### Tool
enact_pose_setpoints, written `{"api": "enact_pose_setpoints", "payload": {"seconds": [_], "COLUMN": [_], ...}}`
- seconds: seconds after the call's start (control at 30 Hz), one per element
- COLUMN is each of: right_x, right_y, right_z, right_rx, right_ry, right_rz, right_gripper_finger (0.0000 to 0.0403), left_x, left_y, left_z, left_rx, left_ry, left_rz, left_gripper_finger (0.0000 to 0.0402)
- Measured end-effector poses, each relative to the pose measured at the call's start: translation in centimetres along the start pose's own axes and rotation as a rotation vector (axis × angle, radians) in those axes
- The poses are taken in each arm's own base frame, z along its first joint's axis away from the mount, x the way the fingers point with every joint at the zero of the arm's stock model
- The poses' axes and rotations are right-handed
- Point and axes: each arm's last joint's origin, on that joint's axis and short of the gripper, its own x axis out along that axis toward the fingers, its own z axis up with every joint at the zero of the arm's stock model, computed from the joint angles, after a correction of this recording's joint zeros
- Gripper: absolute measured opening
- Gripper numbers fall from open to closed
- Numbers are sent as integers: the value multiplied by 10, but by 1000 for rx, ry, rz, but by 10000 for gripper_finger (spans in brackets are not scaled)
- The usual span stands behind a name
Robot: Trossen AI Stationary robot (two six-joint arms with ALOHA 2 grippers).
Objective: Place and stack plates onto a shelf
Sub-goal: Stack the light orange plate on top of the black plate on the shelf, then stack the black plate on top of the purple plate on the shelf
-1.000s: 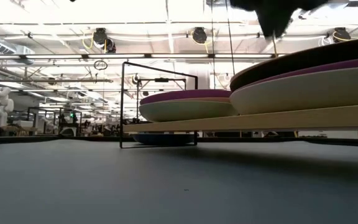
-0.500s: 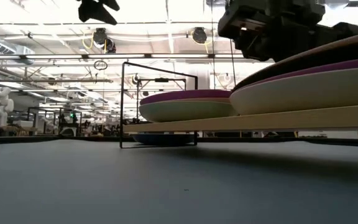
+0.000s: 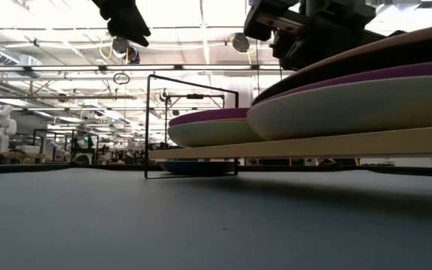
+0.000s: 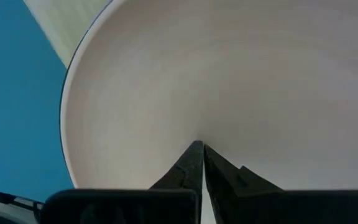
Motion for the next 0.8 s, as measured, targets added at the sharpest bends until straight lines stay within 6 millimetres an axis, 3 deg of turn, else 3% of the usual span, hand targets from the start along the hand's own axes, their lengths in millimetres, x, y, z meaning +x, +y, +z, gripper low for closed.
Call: {"api": "enact_pose_setpoints", "payload": {"seconds": [0.1,0.27,0.47,0.63,0.8], "right_x": [-7,-33,-61,-85,-111], "right_y": [1,-4,-12,-23,-37], "right_z": [0,-3,-9,-10,-6], "right_rx": [11,43,38,9,-77], "right_ry": [-45,-94,-123,-194,-321], "right_rz": [47,132,220,283,331], "right_gripper_finger": [0,0,0,0,0], "left_x": [0,1,29,67,104], "left_y": [3,8,24,52,85], "left_z": [2,1,4,1,-17], "left_rx": [132,127,103,-121,-483], "left_ry": [-15,10,62,136,271], "left_rz": [90,158,185,227,202], "left_gripper_finger": [252,250,199,143,128]}}
